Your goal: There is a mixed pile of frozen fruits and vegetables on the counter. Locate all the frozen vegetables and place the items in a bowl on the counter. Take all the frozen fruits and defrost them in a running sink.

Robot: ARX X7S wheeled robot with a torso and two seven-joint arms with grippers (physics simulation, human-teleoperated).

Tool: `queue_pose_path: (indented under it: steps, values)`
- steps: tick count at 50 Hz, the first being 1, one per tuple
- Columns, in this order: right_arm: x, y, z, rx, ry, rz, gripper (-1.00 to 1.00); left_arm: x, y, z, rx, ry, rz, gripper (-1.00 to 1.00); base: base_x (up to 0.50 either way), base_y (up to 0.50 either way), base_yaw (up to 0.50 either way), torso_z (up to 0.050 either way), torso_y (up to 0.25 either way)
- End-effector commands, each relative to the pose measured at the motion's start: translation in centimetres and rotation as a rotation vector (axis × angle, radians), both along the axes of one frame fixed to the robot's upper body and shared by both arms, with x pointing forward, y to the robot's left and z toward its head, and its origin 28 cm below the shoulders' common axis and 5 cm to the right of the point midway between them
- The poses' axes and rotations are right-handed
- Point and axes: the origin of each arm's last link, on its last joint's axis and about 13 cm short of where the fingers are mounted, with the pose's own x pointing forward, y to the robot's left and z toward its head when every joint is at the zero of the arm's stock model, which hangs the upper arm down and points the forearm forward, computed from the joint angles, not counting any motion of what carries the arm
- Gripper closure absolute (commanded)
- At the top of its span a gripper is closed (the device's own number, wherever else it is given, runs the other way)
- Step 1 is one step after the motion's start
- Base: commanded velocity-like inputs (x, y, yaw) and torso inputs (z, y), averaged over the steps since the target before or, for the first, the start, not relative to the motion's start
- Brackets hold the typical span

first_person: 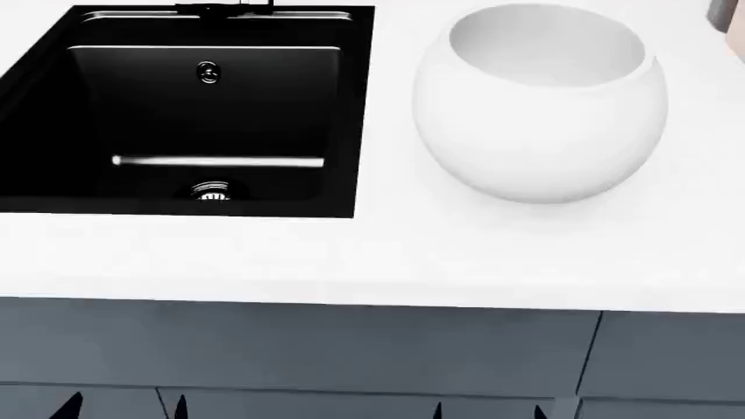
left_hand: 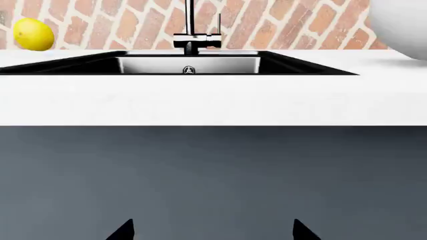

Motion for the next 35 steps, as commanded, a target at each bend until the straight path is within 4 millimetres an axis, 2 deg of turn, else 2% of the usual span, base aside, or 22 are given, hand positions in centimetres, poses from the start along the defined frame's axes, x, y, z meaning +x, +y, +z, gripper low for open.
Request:
queue_pose_path:
  steps: [1, 12, 13, 14, 19, 21, 23, 26, 28, 32, 34, 35]
  values:
    - [-0.1, 0.0, 0.1, -0.016, 0.0, 0.0, -1.0, -0.1, 0.0, 0.2, 0.0, 0.0, -0.032, -1.0, 0.0, 0.0, 0.0, 0.0, 0.0]
    - [-0.1, 0.1, 0.0, -0.005, -0.004, -0.002, -1.0, 0.0, 0.0, 0.0, 0.025, 0.014, 0.013, -1.0, 0.0, 0.0, 0.0, 0.0, 0.0]
    - [0.6, 0.3, -1.0, -0.26, 0.077, -0.138, -1.0, -0.1, -0.2, -0.7, 0.066, 0.05, 0.003, -1.0, 0.0, 0.0, 0.0, 0.0, 0.0]
    - [-0.1, 0.1, 0.0, -0.006, -0.005, -0.003, -1.0, 0.0, 0.0, 0.0, 0.027, 0.01, 0.017, -1.0, 0.0, 0.0, 0.0, 0.0, 0.0]
    - [0.0, 0.0, 0.1, -0.013, 0.003, -0.007, -1.0, 0.1, 0.0, 0.0, 0.032, 0.014, 0.033, -1.0, 0.0, 0.0, 0.0, 0.0, 0.0]
    - [-0.1, 0.1, 0.7, -0.062, -0.03, 0.016, -1.0, 0.3, 0.1, 0.4, 0.004, 0.054, 0.051, -1.0, 0.0, 0.0, 0.0, 0.0, 0.0]
    - [-0.2, 0.1, 1.6, -0.109, -0.072, -0.003, -1.0, -0.1, 0.1, 1.3, 0.039, 0.011, 0.042, -1.0, 0.0, 0.0, 0.0, 0.0, 0.0]
    - [0.0, -0.2, 3.8, -0.026, -0.049, -0.023, -1.0, -0.2, 0.4, 3.5, 0.036, -0.03, 0.059, -1.0, 0.0, 0.0, 0.0, 0.0, 0.0]
    - [-0.2, -0.4, 6.1, -0.023, -0.07, -0.024, -1.0, -0.6, 0.3, 6.3, 0.039, -0.046, 0.038, -1.0, 0.0, 0.0, 0.0, 0.0, 0.0]
    - [-1.4, -0.7, 9.6, -0.02, -0.086, -0.025, -1.0, -1.9, 0.1, 9.8, 0.054, -0.077, 0.026, -1.0, 0.0, 0.0, 0.0, 0.0, 0.0]
    - [-1.8, -0.7, 11.3, -0.01, -0.107, -0.022, -1.0, -2.1, -0.1, 11.1, 0.059, -0.079, 0.027, -1.0, 0.0, 0.0, 0.0, 0.0, 0.0]
    - [-1.8, -0.7, 11.3, -0.01, -0.107, -0.022, -1.0, -2.1, -0.1, 11.2, 0.059, -0.079, 0.027, -1.0, 0.0, 0.0, 0.0, 0.0, 0.0]
